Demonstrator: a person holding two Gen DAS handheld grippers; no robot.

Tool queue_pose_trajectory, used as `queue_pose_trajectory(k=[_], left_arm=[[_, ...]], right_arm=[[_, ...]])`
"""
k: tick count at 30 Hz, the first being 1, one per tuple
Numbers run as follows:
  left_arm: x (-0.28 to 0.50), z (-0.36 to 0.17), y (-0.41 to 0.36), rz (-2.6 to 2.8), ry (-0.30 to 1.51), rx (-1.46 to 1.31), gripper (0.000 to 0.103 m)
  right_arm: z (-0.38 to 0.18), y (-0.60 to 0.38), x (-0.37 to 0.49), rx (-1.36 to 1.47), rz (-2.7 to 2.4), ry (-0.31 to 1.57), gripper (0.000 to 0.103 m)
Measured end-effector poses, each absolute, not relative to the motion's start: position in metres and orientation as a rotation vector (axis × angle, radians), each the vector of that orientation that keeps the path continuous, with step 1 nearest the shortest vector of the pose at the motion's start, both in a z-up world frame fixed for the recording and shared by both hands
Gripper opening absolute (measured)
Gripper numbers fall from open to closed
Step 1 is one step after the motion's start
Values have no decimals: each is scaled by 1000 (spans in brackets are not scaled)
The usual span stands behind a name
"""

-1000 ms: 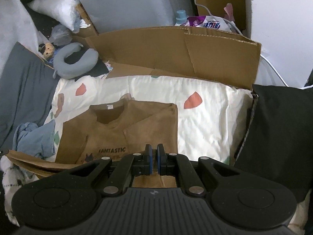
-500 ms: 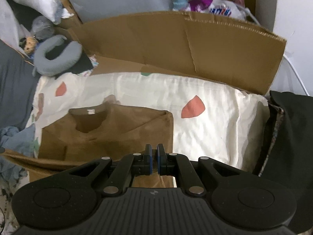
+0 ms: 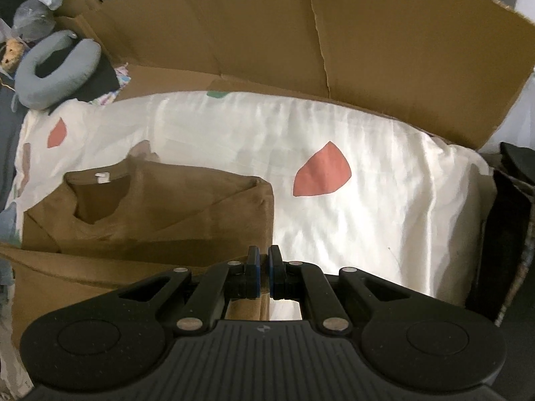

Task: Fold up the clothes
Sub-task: 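Lift the pinched shirt edge with both tools up over the shirt, then lay the lifted edge down on the shirt and open both tools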

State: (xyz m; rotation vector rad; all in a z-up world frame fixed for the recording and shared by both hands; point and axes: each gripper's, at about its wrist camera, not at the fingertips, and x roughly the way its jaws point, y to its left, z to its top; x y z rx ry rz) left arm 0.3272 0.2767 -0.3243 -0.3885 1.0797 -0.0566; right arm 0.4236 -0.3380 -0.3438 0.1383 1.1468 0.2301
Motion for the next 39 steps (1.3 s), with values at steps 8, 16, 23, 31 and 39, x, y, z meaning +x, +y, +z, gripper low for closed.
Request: queue_pose_trajectory(k=[8, 16, 23, 31, 39], left_arm=[[335, -347, 276, -77, 1044, -360, 6], [323, -335, 267, -56, 993, -320, 16], [310, -332, 255, -74, 1011, -251, 52], [302, -357, 249, -80, 1098, -180, 61], [315, -376, 243, -87, 1125, -75, 60]], right_arm=[[-373, -332, 443, 163, 193, 1101, 6], [-360, -347, 433, 254, 202, 991, 23], [-363, -347, 413, 239, 228, 1007, 45], [-383, -333, 397, 165, 263, 1063, 59], [-406, -311, 404, 47, 266, 1086, 60]])
